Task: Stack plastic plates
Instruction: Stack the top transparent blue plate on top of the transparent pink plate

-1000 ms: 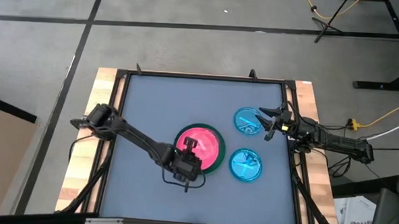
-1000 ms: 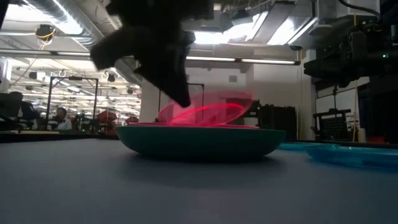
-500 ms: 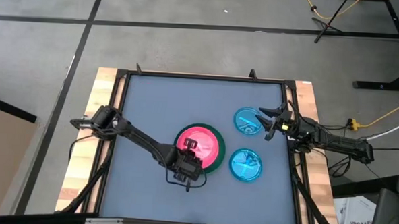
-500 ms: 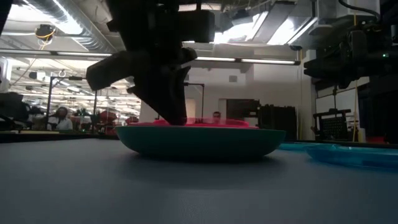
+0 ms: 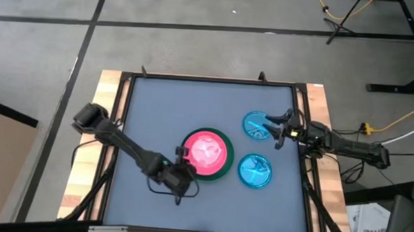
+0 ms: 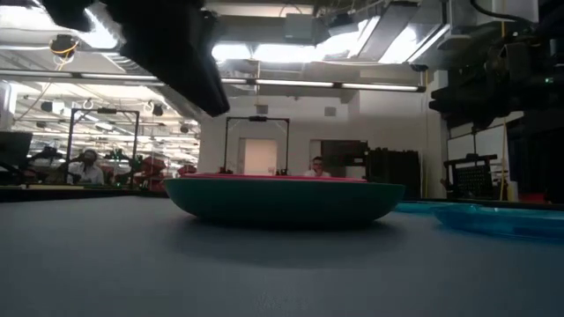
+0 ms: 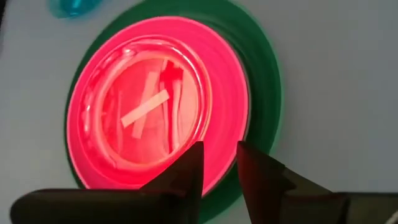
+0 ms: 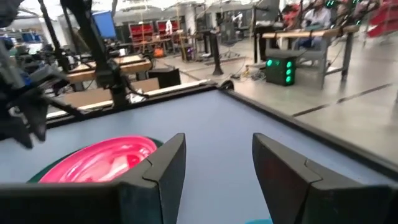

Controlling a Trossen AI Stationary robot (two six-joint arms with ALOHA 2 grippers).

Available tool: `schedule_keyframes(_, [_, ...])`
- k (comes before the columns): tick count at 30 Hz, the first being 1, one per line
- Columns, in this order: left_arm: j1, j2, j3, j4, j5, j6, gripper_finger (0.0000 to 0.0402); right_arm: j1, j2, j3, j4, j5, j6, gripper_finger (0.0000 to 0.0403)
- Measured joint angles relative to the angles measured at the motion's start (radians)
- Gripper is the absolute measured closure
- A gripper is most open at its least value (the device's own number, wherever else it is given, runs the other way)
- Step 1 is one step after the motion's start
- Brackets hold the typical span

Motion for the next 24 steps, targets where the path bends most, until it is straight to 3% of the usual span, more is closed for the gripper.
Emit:
schedule_keyframes(8, [-0.015,-0.165,-0.382,0.569,-0.079,-0.062,0.0312,0.0,0.144,0.028,0.006,-0.042,0.033,0.0226])
schedule_keyframes(15, [-0.019,-0.161,-0.62,1.153,-0.211,0.015,0.0312,0.0,0.379,0.036,0.141,-0.085,0.035,0.0226])
schedule_keyframes(20, [-0.017,-0.159,-0.706,1.327,-0.272,0.029,0.0312,0.0,0.592,0.063,0.184,-0.094,0.049,0.0226])
schedule_keyframes(24, [-0.017,-0.159,-0.719,1.357,-0.285,0.04,0.0312,0.0,0.758,0.136,0.177,-0.094,0.05,0.0226])
